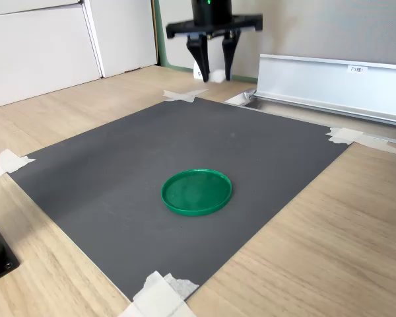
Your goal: Grasp a white terminal and put it on the green lid.
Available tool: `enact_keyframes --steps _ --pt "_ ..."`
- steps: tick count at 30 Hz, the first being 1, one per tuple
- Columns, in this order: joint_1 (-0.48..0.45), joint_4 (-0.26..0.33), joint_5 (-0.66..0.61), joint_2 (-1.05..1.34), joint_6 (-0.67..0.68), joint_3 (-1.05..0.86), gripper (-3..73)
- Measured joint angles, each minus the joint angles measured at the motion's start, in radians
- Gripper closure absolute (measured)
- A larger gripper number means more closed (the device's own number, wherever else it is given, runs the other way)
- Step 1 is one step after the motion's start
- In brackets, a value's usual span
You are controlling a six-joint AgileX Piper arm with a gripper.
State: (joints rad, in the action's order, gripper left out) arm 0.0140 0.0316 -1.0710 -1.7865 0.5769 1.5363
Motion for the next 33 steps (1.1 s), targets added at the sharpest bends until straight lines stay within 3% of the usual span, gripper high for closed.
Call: enact_keyframes --steps 5,14,20,24,33 --pt "-0.088 0.018 -0.057 0.183 0.111 -0.104 34.4" --pt "-0.36 0.019 -0.07 0.436 0.365 -0.451 34.4" --pt "-0.525 0.01 0.041 0.448 0.466 -0.625 34.4" --pt "-0.57 -0.009 0.146 0.448 0.489 -0.679 34.4" --pt "-0.571 -0.012 0.242 0.376 0.525 -0.736 34.4"
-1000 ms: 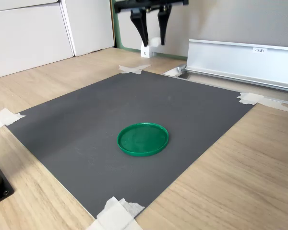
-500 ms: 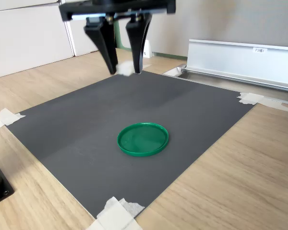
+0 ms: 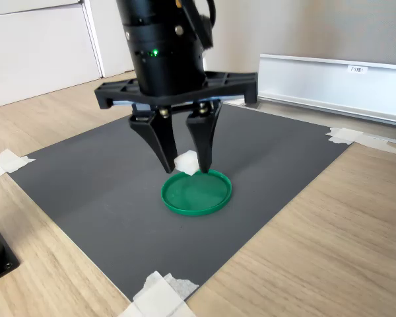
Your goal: Grasp a white terminal and put it on the green lid.
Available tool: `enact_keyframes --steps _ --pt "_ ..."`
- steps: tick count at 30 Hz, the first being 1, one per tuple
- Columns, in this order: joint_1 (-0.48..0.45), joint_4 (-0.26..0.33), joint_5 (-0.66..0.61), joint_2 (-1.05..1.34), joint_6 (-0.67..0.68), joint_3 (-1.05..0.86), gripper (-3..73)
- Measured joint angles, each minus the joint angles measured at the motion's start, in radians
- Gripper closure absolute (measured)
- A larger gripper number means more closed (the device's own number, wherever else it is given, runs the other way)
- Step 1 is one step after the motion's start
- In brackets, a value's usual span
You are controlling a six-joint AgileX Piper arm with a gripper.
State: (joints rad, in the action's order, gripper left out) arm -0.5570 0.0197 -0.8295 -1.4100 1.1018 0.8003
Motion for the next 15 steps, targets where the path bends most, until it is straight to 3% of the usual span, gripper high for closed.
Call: enact_keyframes --steps 7,15 --pt "0.092 -0.004 0.043 -0.061 -0.01 -0.002 34.4" --pt "0.097 -0.045 0.116 -0.101 -0.046 -0.002 34.4"
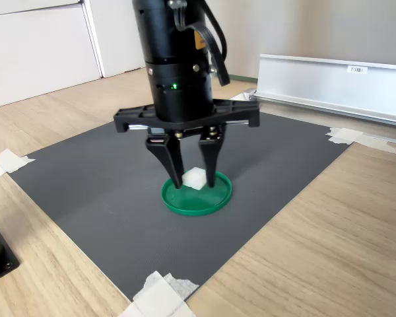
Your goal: Grasp a white terminal and put it on the green lid.
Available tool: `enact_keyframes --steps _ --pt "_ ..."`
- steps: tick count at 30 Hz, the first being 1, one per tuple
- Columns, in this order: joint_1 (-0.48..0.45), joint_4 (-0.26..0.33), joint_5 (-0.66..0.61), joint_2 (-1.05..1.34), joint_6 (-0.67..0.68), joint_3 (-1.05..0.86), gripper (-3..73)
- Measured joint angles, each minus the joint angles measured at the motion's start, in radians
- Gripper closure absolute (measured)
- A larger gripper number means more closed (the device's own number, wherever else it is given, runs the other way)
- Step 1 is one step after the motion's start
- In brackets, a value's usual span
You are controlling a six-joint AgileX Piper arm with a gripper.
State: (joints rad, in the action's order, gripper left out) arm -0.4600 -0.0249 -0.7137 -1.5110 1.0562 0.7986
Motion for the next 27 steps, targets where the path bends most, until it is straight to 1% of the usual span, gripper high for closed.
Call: enact_keyframes --steps 7,9,11,16,18,20,23,25,27 --pt "0.0 -0.012 -0.011 -0.027 0.008 0.0 34.4" --pt "0.0 -0.012 -0.011 -0.029 0.009 0.0 33.0" --pt "0.0 -0.012 -0.007 -0.029 0.009 0.0 27.9" --pt "0.0 -0.012 0.008 -0.029 0.009 0.0 9.9" --pt "0.0 -0.011 -0.002 -0.018 0.008 0.0 5.9" --pt "0.0 -0.005 -0.021 0.015 -0.004 0.0 4.1" --pt "0.0 0.025 -0.05 0.105 -0.015 0.006 4.4" --pt "0.0 0.078 -0.07 0.192 -0.018 0.029 6.7" --pt "0.0 0.143 -0.093 0.273 -0.028 0.063 10.9"
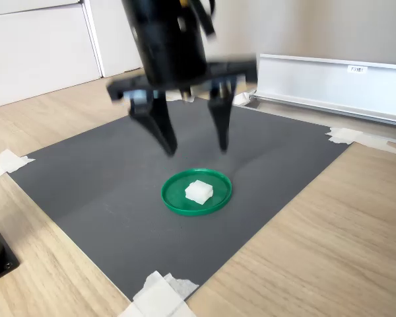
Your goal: Grasp a white terminal and put it on the green lid.
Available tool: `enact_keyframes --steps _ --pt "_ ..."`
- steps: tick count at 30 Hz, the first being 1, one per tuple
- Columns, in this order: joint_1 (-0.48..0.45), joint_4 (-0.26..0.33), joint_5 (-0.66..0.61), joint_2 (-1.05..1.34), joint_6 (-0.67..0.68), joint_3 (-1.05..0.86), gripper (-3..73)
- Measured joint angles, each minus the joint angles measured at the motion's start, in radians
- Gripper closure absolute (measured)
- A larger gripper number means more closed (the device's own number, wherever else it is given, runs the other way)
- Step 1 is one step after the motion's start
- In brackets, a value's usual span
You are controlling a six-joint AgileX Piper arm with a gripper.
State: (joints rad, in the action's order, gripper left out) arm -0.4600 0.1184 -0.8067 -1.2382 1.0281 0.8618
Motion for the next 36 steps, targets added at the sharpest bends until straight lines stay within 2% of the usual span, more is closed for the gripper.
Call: enact_keyframes --steps 3,7,10,13,17,21,24,27,32,36 --pt "0.0 0.087 -0.038 0.115 -0.036 0.062 19.9" --pt "0.0 0.172 -0.077 0.232 -0.111 0.106 39.9" --pt "0.0 0.177 -0.078 0.291 -0.196 0.109 56.4" --pt "0.0 0.147 -0.055 0.341 -0.308 0.108 66.8" --pt "0.011 0.124 0.076 0.423 -0.499 0.07 69.7" --pt "0.077 0.122 0.225 0.518 -0.678 -0.011 70.0" --pt "0.111 0.124 0.301 0.619 -0.76 -0.089 70.0" --pt "0.117 0.126 0.359 0.728 -0.781 -0.17 70.0" --pt "0.117 0.126 0.364 0.934 -0.785 -0.325 70.1" --pt "0.117 0.126 0.27 1.095 -0.785 -0.429 70.1"
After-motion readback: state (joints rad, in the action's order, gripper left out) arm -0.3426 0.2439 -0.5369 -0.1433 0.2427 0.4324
